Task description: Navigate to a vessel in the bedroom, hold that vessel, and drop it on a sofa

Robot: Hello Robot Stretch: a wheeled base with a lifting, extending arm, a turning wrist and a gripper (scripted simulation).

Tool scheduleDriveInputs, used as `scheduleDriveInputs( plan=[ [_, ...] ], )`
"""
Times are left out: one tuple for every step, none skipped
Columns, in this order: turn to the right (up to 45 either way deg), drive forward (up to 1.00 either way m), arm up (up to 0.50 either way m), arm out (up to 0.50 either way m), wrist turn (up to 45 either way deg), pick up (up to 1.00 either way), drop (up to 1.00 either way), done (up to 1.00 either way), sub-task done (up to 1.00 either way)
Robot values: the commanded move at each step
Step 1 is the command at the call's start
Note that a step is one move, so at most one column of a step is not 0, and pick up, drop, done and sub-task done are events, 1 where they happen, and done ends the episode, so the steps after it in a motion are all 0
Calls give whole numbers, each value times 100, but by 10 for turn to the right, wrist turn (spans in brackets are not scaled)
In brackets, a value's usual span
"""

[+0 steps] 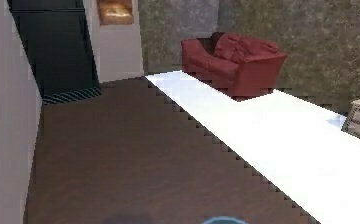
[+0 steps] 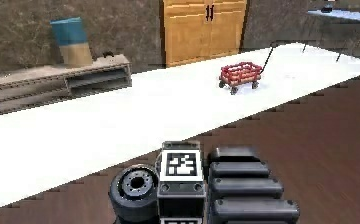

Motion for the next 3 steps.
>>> scheduleDriveInputs(
  plan=[
    [-150,0,0,0,0,0,0,0,0],
    [0,20,0,0,0,0,0,0,0],
    [120,0,0,0,0,0,0,0,0]
  ],
)
